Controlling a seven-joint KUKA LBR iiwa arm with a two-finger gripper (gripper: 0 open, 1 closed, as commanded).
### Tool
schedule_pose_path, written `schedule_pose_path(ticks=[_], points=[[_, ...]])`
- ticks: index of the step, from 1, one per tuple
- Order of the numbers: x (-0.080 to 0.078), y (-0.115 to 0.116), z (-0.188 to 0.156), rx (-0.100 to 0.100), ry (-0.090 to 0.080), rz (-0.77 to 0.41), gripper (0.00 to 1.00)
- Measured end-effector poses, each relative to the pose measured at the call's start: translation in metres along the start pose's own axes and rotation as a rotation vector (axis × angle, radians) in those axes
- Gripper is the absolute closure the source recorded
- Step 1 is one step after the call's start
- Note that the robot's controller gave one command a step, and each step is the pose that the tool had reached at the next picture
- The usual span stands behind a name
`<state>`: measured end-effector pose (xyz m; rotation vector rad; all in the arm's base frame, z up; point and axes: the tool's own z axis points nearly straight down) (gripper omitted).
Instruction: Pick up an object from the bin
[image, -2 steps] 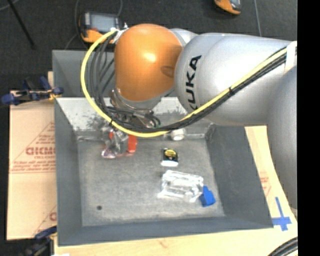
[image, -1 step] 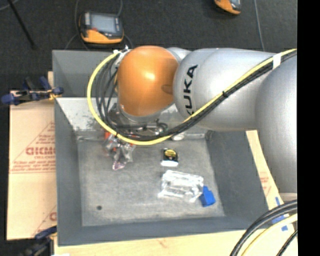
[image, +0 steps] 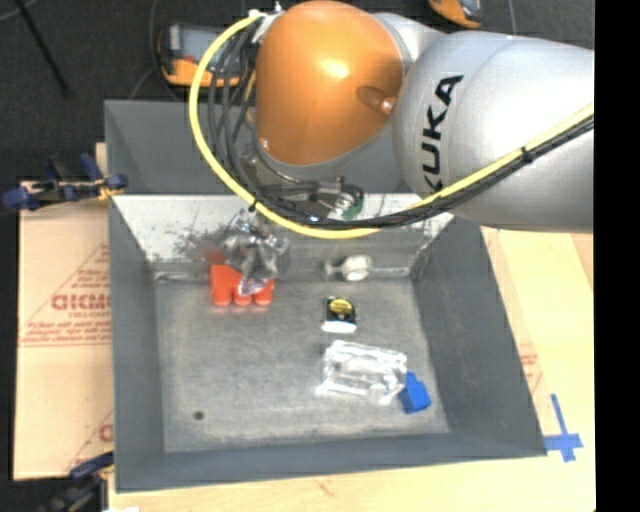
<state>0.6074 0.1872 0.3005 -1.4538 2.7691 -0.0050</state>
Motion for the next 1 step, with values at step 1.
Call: schedule_pose_path(ticks=[1], points=[[0.0655,-0.0082,0.0325,-0.011,0.009,-0.449,1.0]])
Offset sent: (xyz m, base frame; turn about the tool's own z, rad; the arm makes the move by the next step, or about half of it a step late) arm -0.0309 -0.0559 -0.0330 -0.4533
